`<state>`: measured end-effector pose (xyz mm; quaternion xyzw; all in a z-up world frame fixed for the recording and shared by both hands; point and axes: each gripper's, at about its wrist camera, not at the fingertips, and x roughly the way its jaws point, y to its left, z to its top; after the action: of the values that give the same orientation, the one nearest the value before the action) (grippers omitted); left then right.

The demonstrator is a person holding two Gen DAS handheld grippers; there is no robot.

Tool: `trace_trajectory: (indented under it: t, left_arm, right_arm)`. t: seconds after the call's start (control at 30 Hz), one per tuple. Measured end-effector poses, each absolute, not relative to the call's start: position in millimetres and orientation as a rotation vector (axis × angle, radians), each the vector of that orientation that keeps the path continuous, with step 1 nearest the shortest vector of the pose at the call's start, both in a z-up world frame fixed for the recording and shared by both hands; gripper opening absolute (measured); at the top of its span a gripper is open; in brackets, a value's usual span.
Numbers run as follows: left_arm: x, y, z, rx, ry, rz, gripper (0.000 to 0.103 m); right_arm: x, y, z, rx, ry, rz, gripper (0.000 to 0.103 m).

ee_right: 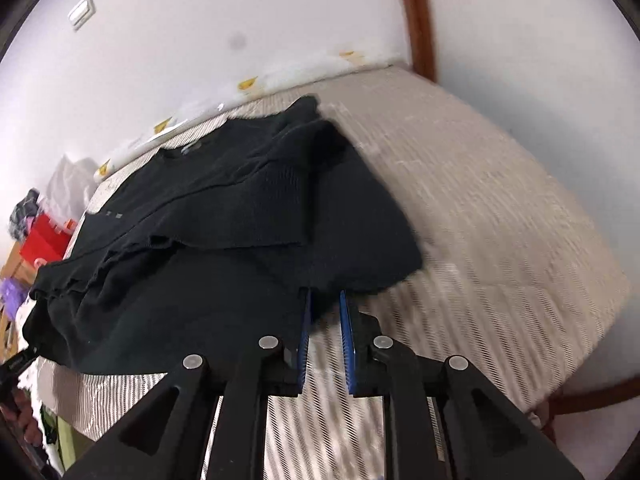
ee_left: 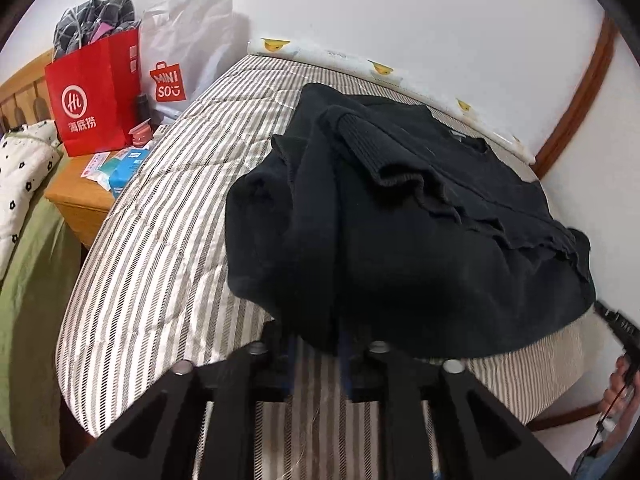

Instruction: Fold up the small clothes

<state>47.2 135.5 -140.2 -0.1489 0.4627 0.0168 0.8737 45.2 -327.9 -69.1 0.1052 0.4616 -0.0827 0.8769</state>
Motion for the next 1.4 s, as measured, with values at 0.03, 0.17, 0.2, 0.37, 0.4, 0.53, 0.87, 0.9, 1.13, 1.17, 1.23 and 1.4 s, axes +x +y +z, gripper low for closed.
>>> trace_trajectory:
  t: [0.03, 0.17, 0.2, 0.37, 0.4, 0.53, 0.87, 0.9, 1.13, 1.17, 1.23, 1.4]
  left_arm:
    - [44, 135, -141, -0.304, 0.965, 0.033, 0.027]
    - [27, 136, -136, -0.299, 0.938, 0.027, 0.029]
    - [22, 136, -132, -0.295, 0.921, 0.026, 0.029]
    - [9, 137, -106, -0.285, 0.85, -0.01, 0.029]
    - [10, 135, -103, -0.274, 0.841, -0.009, 0.029]
    - [26, 126, -99, -0.237, 0.847, -0.017, 0.029]
    - [83, 93, -118, -0.219, 0.904, -0.12, 0.029]
    - [89, 91, -119, -0.211, 0.909, -0.119, 0.029]
    - [117, 77, -123, -0.08, 0.902, -0.064, 0.026]
    - [122, 76, -119, -0.062, 0.89, -0.058, 0.026]
    - [135, 79, -116, -0.059, 0.889, -0.054, 0.026]
    - [167, 91, -119, -0.089, 0.901, -0.046, 0.026]
  right_arm:
    - [43, -328, -65, 0.216, 0.948, -0.187, 0.015]
    - [45, -316, -48, 0.204, 0.908, -0.113, 0.015]
    - [48, -308, -46, 0.197, 0.904, -0.078, 0.015]
    - [71, -269, -57, 0.173, 0.942, 0.11, 0.014]
    - [74, -265, -61, 0.164, 0.949, 0.118, 0.014]
    - [91, -258, -79, 0.133, 0.984, 0.096, 0.012]
    - [104, -281, -87, 0.096, 0.974, -0.007, 0.011]
    - [105, -284, -89, 0.105, 0.98, -0.007, 0.008]
    - [120, -280, -89, 0.048, 0.952, -0.024, 0.008]
    - [124, -279, -88, 0.039, 0.947, -0.027, 0.008]
    - [137, -279, -87, 0.045, 0.948, -0.016, 0.008]
    - [179, -283, -90, 0.094, 0.966, -0.014, 0.008]
